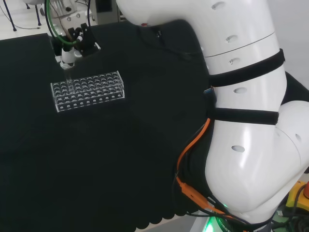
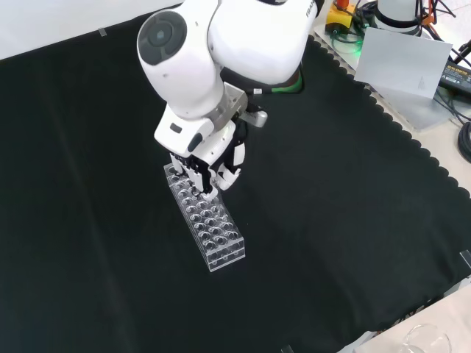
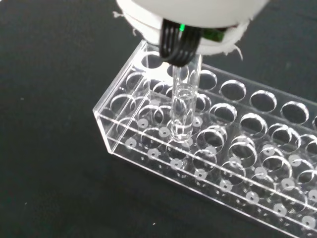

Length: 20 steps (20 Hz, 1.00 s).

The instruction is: Pick up the test tube.

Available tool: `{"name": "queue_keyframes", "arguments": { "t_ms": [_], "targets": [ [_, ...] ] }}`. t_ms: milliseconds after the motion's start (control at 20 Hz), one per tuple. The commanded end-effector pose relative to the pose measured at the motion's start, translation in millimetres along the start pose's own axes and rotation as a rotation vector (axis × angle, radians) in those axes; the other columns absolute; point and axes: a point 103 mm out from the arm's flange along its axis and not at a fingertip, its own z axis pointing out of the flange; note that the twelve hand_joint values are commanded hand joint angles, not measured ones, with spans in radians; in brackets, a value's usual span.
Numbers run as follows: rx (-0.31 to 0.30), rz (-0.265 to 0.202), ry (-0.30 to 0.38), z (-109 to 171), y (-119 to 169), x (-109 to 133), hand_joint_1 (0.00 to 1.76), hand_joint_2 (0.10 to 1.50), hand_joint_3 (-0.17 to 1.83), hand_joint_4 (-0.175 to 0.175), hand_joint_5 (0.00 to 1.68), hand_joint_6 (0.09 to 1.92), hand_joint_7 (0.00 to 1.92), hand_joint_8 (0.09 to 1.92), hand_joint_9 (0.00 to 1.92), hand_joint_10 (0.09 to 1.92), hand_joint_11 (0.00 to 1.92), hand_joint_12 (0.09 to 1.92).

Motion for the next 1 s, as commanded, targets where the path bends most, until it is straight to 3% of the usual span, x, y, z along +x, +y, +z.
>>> {"name": "queue_keyframes", "arguments": {
  "t_ms": [50, 1000],
  "targets": [
    [-0.018, 0.002, 0.009, -19, -11, -11, 1.33, 0.67, 0.60, -0.175, 1.34, 0.24, 1.39, 0.70, 1.54, 0.88, 1.27, 1.15],
    [-0.095, -0.026, 0.059, -88, -55, -21, 1.33, 0.66, 0.61, -0.175, 1.35, 0.22, 1.39, 0.71, 1.54, 0.88, 1.27, 1.16]
  ]
}}
